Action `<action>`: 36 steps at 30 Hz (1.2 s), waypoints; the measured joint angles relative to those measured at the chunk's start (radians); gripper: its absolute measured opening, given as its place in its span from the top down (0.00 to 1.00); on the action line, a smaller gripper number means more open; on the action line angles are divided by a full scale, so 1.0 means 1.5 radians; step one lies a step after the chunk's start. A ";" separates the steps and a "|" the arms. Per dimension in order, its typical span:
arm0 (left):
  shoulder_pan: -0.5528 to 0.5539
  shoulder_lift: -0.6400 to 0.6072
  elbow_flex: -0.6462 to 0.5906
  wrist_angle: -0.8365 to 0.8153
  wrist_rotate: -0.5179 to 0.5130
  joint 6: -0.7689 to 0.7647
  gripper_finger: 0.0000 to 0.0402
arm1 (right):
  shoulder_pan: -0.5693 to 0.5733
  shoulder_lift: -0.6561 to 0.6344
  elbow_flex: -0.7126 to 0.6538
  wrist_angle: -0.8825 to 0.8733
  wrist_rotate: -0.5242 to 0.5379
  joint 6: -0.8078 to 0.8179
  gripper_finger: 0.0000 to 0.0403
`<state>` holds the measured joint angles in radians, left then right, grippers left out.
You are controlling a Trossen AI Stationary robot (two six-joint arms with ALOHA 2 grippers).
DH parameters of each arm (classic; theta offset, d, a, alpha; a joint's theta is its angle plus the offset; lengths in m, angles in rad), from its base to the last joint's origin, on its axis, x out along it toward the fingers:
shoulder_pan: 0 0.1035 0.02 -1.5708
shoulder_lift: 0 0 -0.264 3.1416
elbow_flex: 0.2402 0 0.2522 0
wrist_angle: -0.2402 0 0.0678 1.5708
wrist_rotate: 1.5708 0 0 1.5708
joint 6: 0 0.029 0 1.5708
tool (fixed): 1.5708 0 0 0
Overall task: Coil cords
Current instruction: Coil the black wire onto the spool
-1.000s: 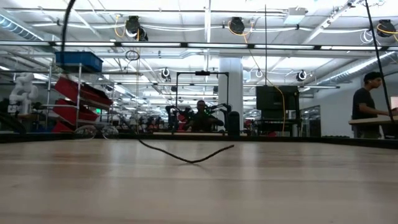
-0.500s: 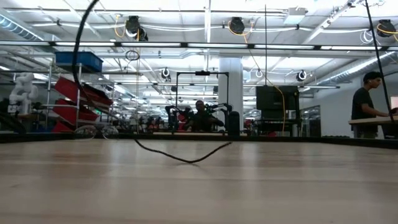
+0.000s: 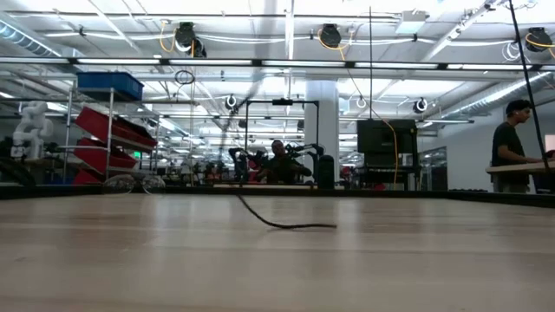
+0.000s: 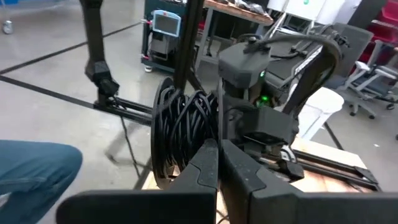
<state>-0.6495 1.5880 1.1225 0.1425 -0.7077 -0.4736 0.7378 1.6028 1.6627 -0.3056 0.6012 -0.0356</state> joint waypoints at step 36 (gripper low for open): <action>0.090 0.014 0.000 0.131 0.211 0.108 0.80 | -0.014 0.010 0.000 0.030 -0.003 -0.007 1.00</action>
<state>-0.5145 1.6089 1.1225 0.3385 -0.3918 -0.3112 0.7163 1.6182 1.6627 -0.2612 0.5972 -0.0467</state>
